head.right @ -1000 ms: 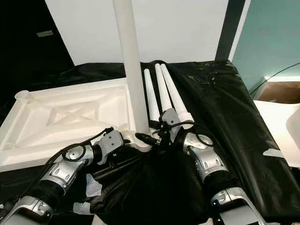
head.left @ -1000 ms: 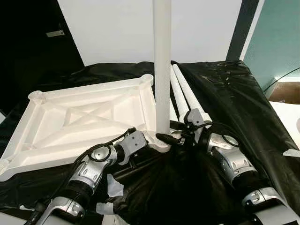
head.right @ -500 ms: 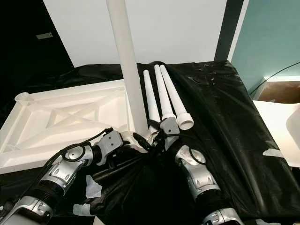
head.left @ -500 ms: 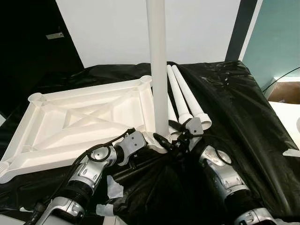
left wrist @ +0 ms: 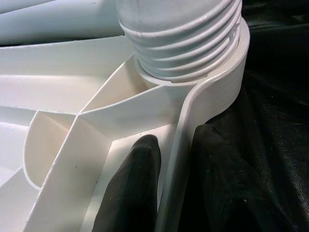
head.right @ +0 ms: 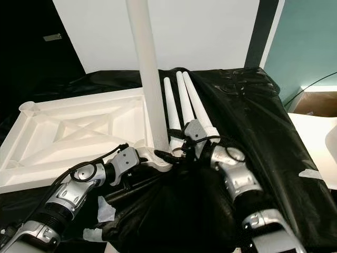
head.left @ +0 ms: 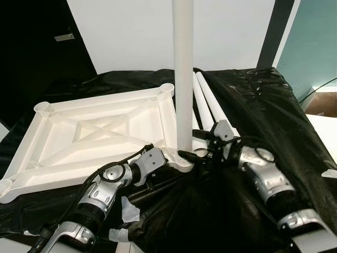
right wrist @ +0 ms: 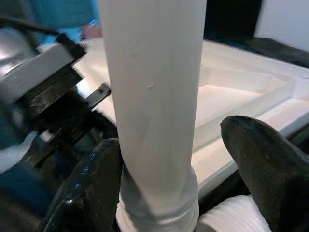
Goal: Building children table
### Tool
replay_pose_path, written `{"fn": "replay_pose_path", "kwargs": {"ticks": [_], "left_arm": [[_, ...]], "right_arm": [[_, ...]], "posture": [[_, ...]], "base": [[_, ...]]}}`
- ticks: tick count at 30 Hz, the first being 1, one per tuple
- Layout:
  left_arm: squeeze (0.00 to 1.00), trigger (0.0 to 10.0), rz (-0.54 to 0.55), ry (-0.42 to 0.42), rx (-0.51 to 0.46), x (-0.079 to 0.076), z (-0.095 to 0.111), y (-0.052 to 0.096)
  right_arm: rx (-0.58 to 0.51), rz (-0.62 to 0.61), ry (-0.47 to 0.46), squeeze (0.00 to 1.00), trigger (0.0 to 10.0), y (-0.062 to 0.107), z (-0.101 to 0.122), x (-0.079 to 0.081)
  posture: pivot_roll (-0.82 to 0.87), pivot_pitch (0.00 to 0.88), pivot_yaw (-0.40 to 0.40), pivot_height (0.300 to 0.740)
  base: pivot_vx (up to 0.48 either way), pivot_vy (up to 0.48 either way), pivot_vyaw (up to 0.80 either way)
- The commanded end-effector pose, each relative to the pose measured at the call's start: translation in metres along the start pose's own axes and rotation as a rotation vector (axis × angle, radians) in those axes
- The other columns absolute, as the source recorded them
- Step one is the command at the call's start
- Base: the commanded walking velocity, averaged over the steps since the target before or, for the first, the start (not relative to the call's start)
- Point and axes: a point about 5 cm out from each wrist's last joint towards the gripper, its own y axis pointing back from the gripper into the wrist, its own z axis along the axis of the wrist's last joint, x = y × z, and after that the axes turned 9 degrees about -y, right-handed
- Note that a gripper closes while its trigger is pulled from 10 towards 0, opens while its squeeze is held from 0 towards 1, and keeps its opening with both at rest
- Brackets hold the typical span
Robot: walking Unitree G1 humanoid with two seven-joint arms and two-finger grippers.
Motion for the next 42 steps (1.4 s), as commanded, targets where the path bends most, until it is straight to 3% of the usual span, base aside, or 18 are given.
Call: {"fn": "replay_pose_path", "kwargs": {"ticks": [1,15,17,21,26,36,37,41,42], "left_arm": [[0.00,10.0,-0.096,0.060,0.063,-0.023,-0.018,-0.002],[0.00,10.0,-0.099,0.059,0.059,-0.023,-0.017,-0.001],[0.00,10.0,-0.099,0.059,0.058,-0.023,-0.017,-0.002],[0.00,10.0,-0.094,0.060,0.054,-0.023,-0.016,-0.002],[0.00,10.0,-0.091,0.063,0.056,-0.023,-0.017,-0.001],[0.00,10.0,-0.100,0.067,0.059,-0.026,-0.018,0.000],[0.00,10.0,-0.102,0.067,0.059,-0.026,-0.018,0.000],[0.00,10.0,-0.103,0.067,0.058,-0.026,-0.018,-0.001],[0.00,10.0,-0.104,0.067,0.058,-0.026,-0.018,-0.001]], "right_arm": [[0.036,0.046,-0.006,0.00,0.0,0.002,0.000,-0.004],[0.084,0.106,-0.029,0.00,0.0,0.008,-0.001,-0.013],[0.059,0.072,-0.066,0.00,0.0,0.007,-0.002,-0.014],[-0.089,-0.281,-0.175,0.00,0.0,-0.002,-0.027,0.016],[-0.124,-0.389,-0.210,0.00,0.0,-0.003,-0.038,0.039],[-0.178,-0.464,-0.216,0.00,0.0,-0.009,-0.032,0.045],[-0.172,-0.460,-0.200,0.00,10.0,-0.010,-0.031,0.045],[-0.166,-0.460,-0.183,0.00,10.0,-0.009,-0.030,0.044],[-0.171,-0.439,-0.196,1.00,10.0,-0.009,-0.029,0.044]], "posture": [[0.05,0.000,0.053,0.740],[0.05,0.000,0.054,0.740],[0.05,0.000,0.054,0.740],[0.05,0.000,0.049,0.740],[0.05,0.000,0.049,0.740],[0.05,0.000,0.052,0.740],[0.05,0.000,0.052,0.740],[0.04,0.000,0.051,0.740],[0.04,0.000,0.051,0.740]], "base": [[0.000,0.000,0.00],[0.000,0.000,0.00],[0.000,0.000,0.00],[0.000,0.000,0.00],[0.000,0.000,0.00],[0.000,0.000,0.00],[0.000,0.000,0.00],[0.000,0.000,0.00],[0.000,0.000,0.00]]}}
